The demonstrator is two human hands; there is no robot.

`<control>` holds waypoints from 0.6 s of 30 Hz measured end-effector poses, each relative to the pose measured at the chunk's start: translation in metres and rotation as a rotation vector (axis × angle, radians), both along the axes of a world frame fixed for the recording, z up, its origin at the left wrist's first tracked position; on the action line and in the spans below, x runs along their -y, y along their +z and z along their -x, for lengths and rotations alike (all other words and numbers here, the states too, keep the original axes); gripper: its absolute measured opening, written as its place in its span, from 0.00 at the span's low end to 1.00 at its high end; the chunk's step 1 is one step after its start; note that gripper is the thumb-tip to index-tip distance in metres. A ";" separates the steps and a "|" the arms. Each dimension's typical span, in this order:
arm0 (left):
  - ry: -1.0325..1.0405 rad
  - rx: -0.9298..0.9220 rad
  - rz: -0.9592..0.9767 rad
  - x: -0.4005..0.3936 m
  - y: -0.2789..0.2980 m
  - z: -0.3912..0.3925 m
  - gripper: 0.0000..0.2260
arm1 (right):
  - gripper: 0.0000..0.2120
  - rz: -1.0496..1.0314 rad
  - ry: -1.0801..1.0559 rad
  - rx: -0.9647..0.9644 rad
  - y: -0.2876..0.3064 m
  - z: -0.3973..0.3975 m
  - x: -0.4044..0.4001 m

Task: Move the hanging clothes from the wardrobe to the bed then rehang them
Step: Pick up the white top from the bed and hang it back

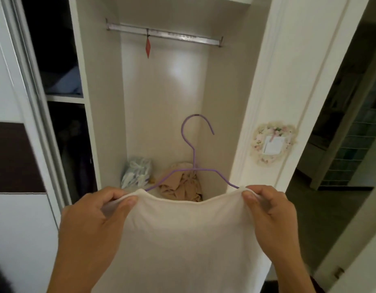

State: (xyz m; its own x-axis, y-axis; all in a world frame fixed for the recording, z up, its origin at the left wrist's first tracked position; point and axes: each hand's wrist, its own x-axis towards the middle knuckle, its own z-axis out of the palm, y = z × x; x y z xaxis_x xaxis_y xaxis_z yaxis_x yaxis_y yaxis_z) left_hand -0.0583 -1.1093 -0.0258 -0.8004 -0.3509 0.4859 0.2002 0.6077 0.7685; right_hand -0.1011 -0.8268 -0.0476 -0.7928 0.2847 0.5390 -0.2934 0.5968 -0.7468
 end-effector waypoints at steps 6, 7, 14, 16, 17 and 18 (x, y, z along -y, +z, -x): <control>0.105 0.001 0.004 0.015 -0.002 0.061 0.09 | 0.08 0.017 0.110 -0.032 -0.004 0.089 0.020; 0.123 -0.003 0.004 0.016 -0.003 0.072 0.07 | 0.08 0.026 0.129 -0.045 -0.004 0.105 0.023; 0.228 -0.026 -0.008 0.019 0.016 0.141 0.05 | 0.04 0.035 0.239 -0.213 0.022 0.216 0.041; 0.240 -0.019 -0.015 0.024 0.021 0.154 0.07 | 0.04 0.041 0.272 -0.257 0.034 0.240 0.051; 0.244 -0.006 -0.021 0.027 0.024 0.159 0.07 | 0.05 0.046 0.295 -0.275 0.039 0.251 0.057; 0.243 0.001 -0.020 0.032 0.026 0.164 0.07 | 0.05 0.052 0.316 -0.298 0.044 0.262 0.063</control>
